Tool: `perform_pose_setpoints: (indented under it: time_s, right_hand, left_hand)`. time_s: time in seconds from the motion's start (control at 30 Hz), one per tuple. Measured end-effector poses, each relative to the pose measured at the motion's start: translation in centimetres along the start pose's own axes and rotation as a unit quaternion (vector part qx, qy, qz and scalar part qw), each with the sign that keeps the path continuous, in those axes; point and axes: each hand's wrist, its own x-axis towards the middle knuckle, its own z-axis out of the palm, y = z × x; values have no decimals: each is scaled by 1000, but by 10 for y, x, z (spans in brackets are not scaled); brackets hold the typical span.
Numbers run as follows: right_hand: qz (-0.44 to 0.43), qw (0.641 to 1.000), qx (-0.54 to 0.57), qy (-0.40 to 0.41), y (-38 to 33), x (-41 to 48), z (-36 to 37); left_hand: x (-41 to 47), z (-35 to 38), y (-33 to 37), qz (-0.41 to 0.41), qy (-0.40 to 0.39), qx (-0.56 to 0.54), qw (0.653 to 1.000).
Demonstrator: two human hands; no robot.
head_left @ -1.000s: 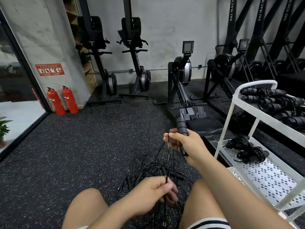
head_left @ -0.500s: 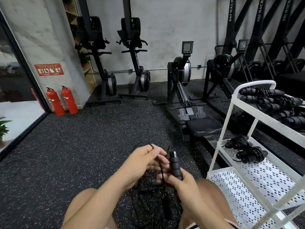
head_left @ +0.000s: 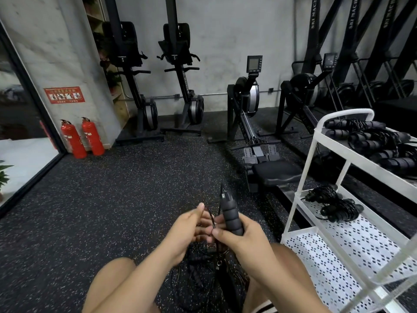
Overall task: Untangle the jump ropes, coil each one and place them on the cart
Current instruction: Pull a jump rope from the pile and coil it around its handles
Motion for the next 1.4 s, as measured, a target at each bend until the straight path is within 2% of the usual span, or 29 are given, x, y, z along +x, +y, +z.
perform_pose_setpoints:
  time_s: [0.13,0.43,0.57,0.77,0.87,1.0,1.07,1.27,1.4]
  right_hand:
    - [-13,1000,13,13,-27,13,2]
    - [-28,996,64,49,-74,58,-7]
    - [-5,992,104,75,-73,78,-16]
    - [26,992,88,86,-48,87,-27]
    - [53,993,30,98,-27,79,-27]
    - [84,993,-19,82,-2,52,-23]
    - [75,994,-27,81,9,34,-18]
    - [36,984,-147,94,51,-2,-13]
    - [26,985,-127,115,64,-17,-8]
  left_hand:
    - [-21,10,-14,-24,-69,54,996]
    - [-52,12,-28,-51,-160,19,986]
    - [-56,11,-27,-15,-180,42,983]
    - [-60,16,-13,44,-159,68,984]
    - [-62,19,-6,83,-126,61,987]
    - [-61,18,-12,88,-74,47,992]
    - [-61,18,-20,85,-59,46,994]
    - [-63,18,-40,97,-29,34,994]
    - [-70,27,-47,83,-29,30,996]
